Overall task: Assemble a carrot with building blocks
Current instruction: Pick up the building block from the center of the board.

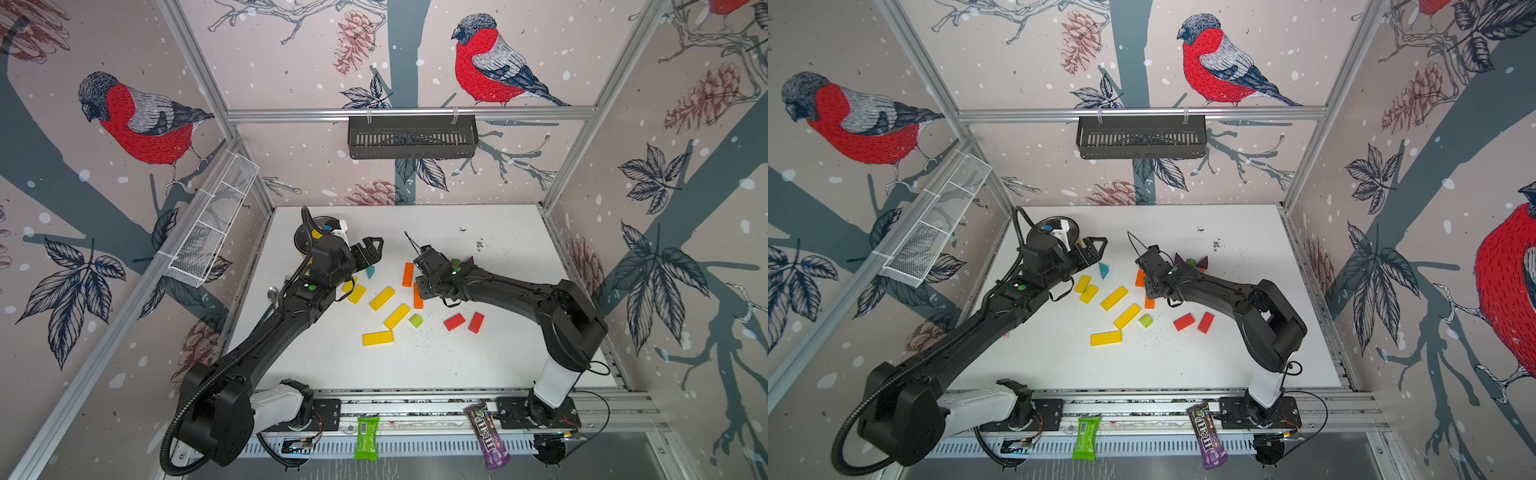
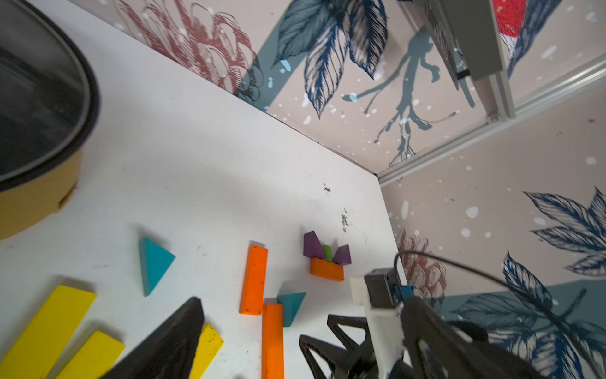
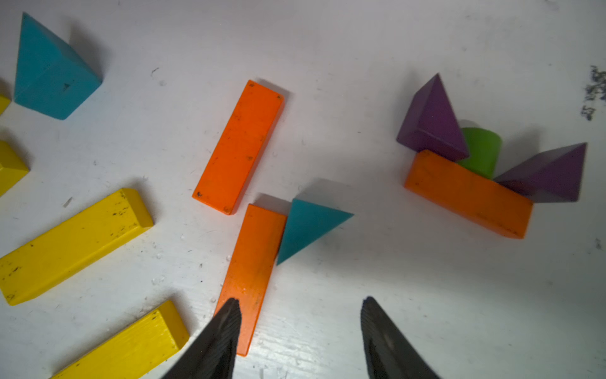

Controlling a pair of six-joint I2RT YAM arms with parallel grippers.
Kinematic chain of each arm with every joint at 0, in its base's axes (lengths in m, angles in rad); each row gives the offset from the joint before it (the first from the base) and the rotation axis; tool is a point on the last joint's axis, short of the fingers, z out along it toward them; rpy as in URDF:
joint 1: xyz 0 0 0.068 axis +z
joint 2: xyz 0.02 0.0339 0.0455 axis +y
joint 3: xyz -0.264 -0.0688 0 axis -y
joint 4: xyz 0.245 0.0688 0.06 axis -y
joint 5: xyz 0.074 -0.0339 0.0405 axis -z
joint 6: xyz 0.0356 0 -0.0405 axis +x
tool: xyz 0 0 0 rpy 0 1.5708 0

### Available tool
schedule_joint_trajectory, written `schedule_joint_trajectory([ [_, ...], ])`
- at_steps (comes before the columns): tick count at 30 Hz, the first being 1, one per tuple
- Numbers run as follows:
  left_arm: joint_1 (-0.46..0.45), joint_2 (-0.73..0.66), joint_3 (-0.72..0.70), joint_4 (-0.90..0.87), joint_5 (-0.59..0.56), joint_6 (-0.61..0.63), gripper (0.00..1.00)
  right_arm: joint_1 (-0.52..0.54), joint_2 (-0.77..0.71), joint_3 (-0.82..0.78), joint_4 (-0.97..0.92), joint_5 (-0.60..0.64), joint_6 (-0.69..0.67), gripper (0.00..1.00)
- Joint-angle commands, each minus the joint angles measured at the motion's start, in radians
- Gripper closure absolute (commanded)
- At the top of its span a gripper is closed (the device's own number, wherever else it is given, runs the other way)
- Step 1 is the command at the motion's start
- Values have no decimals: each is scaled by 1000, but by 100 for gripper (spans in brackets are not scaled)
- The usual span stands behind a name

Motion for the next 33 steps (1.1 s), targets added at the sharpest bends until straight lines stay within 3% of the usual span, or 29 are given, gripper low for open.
schedule_joint_trajectory([
  [1,49,-3,1,6,-2,-56,5,29,50,16,25,-6,56,35],
  [4,90,-2,-5,37,66,-74,5,41,104,28,28,-9,60,34],
  [7,94,0,-11,47,64,-61,5,50,129,31,41,-21,67,36],
  [15,93,42,-6,56,116,-68,6,61,147,26,59,-30,74,60],
  [19,94,50,-3,62,139,-67,6,61,144,20,55,-21,62,65],
  [33,92,60,-10,139,252,-61,7,69,-40,-30,12,28,3,67],
])
